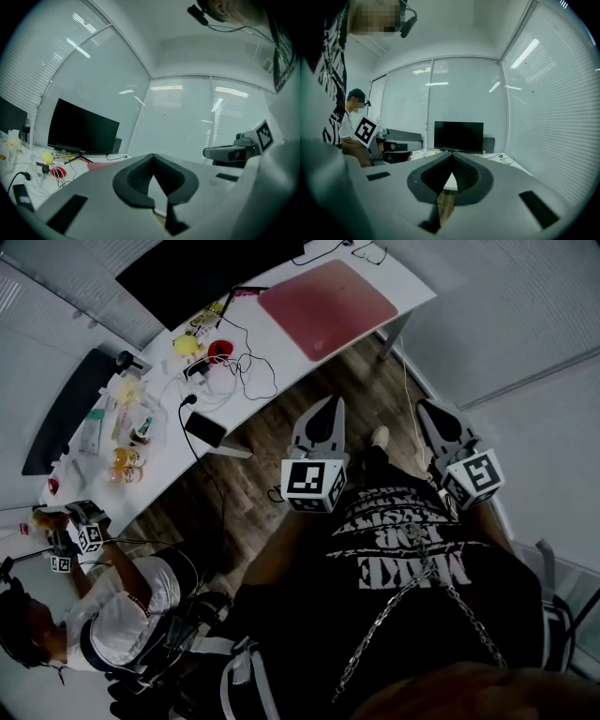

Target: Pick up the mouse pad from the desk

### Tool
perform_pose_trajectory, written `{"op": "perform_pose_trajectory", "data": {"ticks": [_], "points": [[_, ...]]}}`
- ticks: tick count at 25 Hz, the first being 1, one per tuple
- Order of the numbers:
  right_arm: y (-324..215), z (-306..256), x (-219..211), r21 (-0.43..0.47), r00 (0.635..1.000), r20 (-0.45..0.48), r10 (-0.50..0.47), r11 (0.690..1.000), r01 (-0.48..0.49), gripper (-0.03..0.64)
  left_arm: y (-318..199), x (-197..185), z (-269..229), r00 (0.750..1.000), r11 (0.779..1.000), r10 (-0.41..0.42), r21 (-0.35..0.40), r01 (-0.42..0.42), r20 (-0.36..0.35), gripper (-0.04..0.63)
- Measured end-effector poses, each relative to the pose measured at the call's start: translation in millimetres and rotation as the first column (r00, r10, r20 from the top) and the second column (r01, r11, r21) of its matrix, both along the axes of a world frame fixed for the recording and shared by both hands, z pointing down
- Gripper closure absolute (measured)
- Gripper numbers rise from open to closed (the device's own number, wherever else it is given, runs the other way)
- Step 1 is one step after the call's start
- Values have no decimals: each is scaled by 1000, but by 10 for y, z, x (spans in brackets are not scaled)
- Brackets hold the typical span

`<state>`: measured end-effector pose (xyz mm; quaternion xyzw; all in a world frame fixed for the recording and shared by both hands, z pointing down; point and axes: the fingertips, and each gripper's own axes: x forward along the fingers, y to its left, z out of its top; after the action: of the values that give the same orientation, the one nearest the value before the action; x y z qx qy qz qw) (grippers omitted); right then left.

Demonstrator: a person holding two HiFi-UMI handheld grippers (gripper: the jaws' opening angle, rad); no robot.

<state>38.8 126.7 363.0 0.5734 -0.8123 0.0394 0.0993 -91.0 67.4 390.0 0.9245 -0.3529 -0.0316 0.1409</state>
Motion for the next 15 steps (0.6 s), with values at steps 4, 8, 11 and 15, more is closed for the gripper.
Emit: {"op": "perform_pose_trajectory", "data": {"ticks": [4,8,11,15], "points": [[-226,-2,-123,-5,995,-20,-96,995,95,621,-209,-43,104,999,998,-51,-29,52,13,591],[-593,228,28,-48,991,9,-135,990,135,622,-535,-18,303,993,990,-112,-76,115,46,591],[-877,344,235,-71,988,46,-145,986,148,623,-788,148,425,989,983,-137,-111,143,63,591],[-1272,490,658,-105,987,75,-145,983,153,622,-1093,547,546,987,977,-145,-146,155,77,591]]}}
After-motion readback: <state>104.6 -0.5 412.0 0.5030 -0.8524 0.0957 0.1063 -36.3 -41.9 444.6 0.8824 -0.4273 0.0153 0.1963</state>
